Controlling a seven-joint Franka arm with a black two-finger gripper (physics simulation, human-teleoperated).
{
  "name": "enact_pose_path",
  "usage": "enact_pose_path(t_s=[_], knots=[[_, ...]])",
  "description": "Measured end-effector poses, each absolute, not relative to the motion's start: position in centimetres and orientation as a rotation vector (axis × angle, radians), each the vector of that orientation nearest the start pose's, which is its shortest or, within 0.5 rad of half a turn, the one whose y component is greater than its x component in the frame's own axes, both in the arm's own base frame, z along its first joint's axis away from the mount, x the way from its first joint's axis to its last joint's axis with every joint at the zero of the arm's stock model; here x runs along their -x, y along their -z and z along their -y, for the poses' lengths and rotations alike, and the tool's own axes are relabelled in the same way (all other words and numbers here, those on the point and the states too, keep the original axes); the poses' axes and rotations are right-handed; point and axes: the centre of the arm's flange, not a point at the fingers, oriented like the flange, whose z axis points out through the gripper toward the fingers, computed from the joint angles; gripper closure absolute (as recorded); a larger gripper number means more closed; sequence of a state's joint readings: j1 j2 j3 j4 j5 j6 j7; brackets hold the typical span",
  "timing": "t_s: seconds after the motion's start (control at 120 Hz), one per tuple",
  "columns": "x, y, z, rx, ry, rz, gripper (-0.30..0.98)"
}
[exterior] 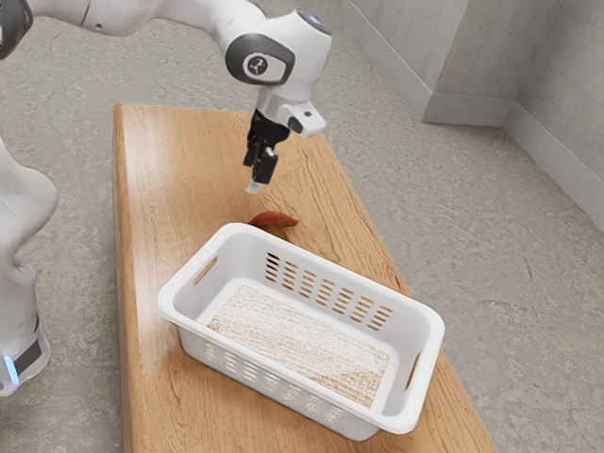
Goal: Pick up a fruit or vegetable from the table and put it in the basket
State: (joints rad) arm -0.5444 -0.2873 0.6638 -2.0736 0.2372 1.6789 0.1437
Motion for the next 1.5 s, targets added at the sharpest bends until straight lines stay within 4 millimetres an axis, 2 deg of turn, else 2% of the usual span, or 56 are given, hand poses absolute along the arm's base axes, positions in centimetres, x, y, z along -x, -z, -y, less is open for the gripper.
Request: enact_pose_path(t_s=[0.25, 0.517, 0.808, 1.233, 1.5], knots=[[-46.5, -51.0, -10.9, 3.067, -0.239, -0.317, 0.0], [-48.0, -48.9, -9.5, 3.092, -0.243, -0.428, 0.0], [-47.9, -48.0, -11.4, 3.118, -0.233, -0.444, 0.0], [-49.8, -45.7, -9.4, 3.162, -0.227, -0.475, 0.0], [-50.3, -45.1, -9.8, 3.19, -0.191, -0.428, 0.0]])
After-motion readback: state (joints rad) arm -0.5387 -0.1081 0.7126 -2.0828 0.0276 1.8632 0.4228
